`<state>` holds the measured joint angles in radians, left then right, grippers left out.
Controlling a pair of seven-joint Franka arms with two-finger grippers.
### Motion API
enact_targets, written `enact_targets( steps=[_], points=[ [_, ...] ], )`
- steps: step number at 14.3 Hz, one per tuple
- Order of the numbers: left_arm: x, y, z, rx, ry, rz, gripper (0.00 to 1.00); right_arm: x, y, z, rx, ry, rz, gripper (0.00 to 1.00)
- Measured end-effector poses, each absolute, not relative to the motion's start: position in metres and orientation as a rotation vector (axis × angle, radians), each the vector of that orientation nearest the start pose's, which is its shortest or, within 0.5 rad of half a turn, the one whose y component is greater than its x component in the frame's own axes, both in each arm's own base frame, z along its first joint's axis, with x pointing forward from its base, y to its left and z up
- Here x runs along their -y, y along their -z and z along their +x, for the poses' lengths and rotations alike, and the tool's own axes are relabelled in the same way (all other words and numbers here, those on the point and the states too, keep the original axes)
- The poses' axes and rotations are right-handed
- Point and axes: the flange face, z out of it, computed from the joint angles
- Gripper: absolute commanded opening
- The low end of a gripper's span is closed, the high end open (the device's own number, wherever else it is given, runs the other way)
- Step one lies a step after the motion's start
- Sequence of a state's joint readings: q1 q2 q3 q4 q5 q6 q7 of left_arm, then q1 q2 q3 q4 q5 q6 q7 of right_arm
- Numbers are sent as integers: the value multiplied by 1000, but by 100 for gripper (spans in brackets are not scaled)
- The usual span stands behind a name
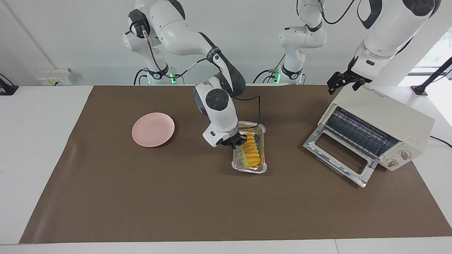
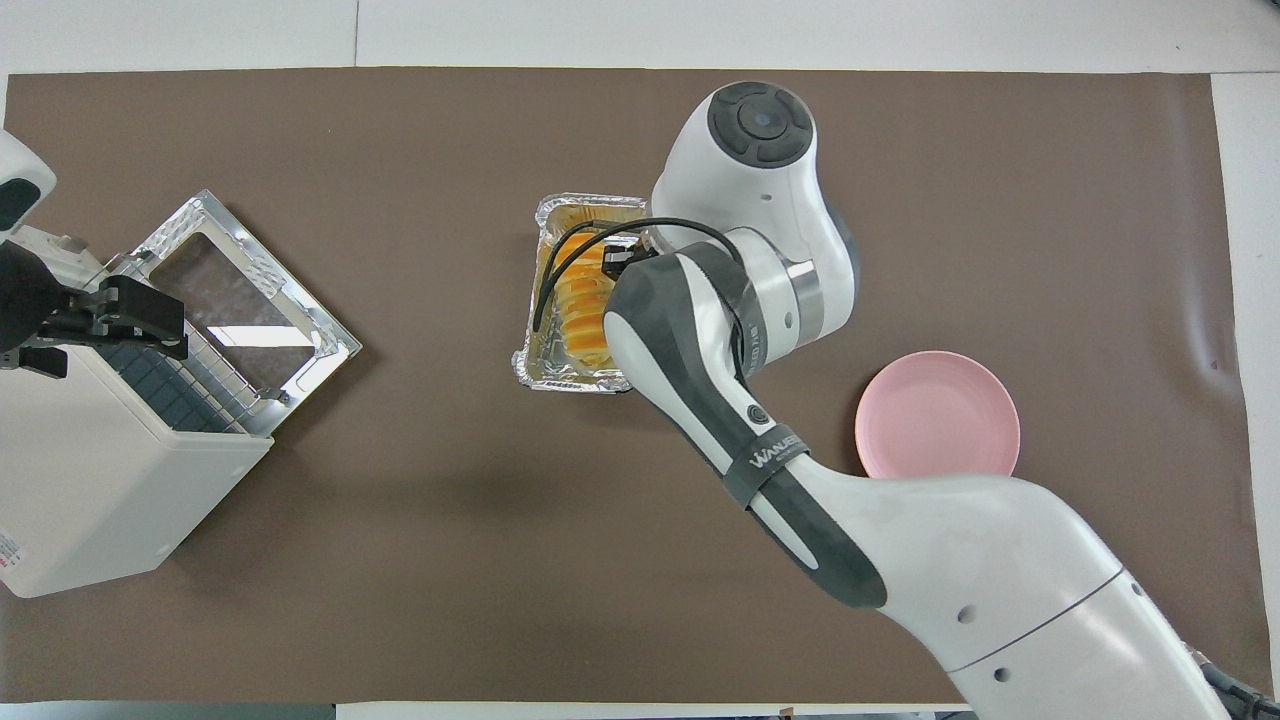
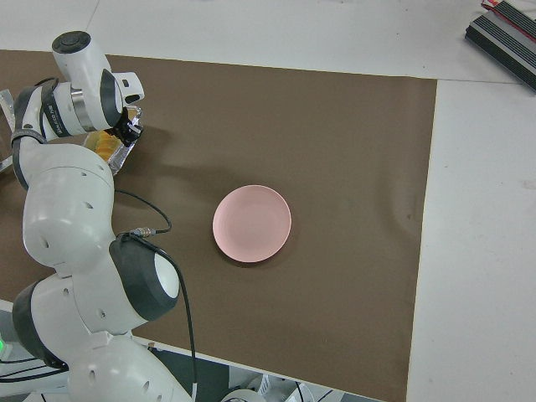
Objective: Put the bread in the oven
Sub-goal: 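Push the foil tray with the right gripper toward the toaster oven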
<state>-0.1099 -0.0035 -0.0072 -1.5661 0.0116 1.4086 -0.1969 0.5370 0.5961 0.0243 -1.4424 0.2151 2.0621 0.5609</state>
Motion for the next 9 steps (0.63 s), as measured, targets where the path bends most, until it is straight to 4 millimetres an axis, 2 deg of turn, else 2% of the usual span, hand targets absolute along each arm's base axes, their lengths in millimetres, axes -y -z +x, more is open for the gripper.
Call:
enact_targets(
  steps=[4, 5, 6, 9],
  points=[
    [61, -616, 532, 125, -233, -3095, 100, -385, -336, 591, 7, -93, -2950, 0],
    [61, -616, 532, 125, -233, -3095, 100, -382, -332, 589, 25, -68, -2946, 27],
    [61, -616, 532, 125, -233, -3095, 100, -380, -327, 586, 29, -57, -2945, 99],
    [61, -616, 532, 125, -233, -3095, 100, -378, -321, 581, -9, -61, -2948, 100]
  ],
)
